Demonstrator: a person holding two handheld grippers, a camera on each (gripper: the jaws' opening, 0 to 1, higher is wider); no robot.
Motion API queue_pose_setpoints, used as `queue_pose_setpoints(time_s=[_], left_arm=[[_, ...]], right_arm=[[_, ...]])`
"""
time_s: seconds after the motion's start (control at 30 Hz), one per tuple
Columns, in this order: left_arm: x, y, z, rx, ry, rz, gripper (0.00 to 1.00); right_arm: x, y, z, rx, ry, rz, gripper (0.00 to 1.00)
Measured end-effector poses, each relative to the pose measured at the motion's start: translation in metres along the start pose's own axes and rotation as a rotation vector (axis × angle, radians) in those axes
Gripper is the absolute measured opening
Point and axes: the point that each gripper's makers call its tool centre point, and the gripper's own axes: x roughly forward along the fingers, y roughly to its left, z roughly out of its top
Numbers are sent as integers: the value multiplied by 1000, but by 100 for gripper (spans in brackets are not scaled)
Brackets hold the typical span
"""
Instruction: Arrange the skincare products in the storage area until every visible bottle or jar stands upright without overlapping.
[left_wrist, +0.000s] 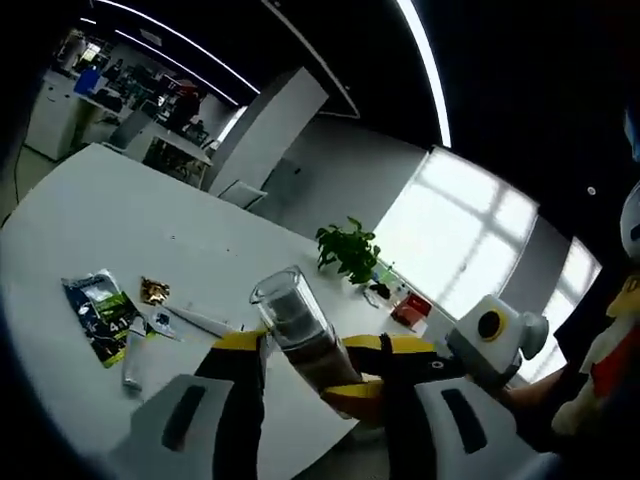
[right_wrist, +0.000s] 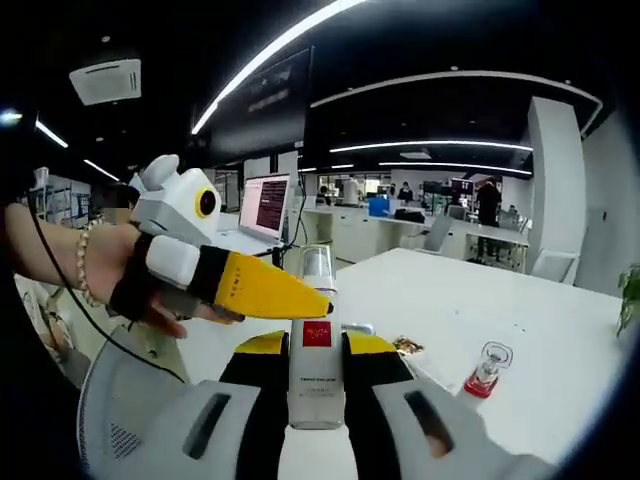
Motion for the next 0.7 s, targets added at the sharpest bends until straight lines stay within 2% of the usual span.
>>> queue_pose_setpoints(time_s=[0.07,0.2,0.33,0.47,0.6,0.7], left_arm=[[1,-1,0,-3,-6,0,28],[4,-2,-4,-13,-1,17,22],[7,-4,-5,8,-1,36,21],[9,-13,0,52,-10,12,19],[12,-19,5,99,22,-21,17],[13,-30,11,169,48,-69,16]], right_arm=[[-2,-1,0,0,-1,-7,19],[-5,-3,0,-13,3,-20,19],[-8,-5,0,-45,23,-42,19],[-11,-9,3,-31,18,-48,20],[-15,-8,8,34,-24,1,21],[-18,-9,13,85,-75,47,22]])
